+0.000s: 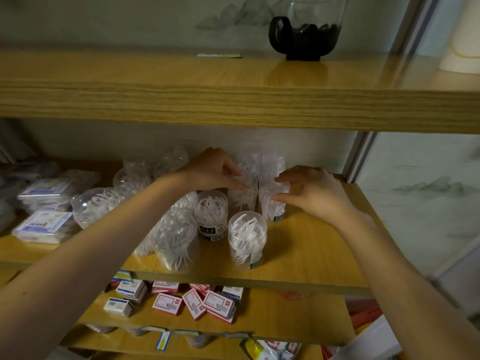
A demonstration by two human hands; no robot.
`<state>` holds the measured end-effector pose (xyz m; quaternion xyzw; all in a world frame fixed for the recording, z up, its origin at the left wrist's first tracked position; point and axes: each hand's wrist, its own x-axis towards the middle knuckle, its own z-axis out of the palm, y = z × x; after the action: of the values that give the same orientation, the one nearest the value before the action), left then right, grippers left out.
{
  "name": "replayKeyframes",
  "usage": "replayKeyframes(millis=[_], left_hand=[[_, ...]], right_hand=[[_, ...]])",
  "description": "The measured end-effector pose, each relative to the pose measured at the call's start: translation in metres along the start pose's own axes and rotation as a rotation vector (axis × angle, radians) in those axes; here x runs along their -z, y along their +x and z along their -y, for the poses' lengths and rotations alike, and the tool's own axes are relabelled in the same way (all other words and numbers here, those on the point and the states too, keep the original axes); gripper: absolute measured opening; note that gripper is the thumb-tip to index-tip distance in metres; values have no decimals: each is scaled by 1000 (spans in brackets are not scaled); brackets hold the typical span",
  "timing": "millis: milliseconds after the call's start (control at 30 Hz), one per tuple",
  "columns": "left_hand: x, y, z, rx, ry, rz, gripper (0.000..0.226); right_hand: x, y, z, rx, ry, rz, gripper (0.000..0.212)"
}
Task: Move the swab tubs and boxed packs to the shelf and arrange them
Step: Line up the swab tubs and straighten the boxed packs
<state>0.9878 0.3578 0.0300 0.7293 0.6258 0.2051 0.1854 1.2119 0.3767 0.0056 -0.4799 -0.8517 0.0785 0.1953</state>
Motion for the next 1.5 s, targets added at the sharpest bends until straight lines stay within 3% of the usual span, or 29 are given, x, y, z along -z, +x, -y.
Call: replayKeyframes(millis=[100,200,333,433,533,733,1000,1267,1500], left_hand=[[-2,0,-1,-8,30,2,49],[7,-6,-1,-28,40,112,44],[29,-26,2,-30,9,133,46],[37,-40,5,52,74,253,57],[34,-47,6,60,175,323,64],[30,-49,2,-3,242,261,62],[15,-55,-13,-98,187,237,53],[-7,-54,-12,-241,205,49,51],[-11,-47,-8,-299,313,-6,42]], right_hand=[[0,0,-1,-12,2,-5,46],[0,-4,-1,-6,-17,3,45],[9,-25,10,44,155,-158,34],[17,-40,27,105,320,-1,33],[13,-44,44,171,253,143,52],[1,-48,58,197,82,228,67],[9,-55,45,97,46,211,53],[7,-54,25,69,58,96,49],[-1,-53,24,56,47,-19,47]])
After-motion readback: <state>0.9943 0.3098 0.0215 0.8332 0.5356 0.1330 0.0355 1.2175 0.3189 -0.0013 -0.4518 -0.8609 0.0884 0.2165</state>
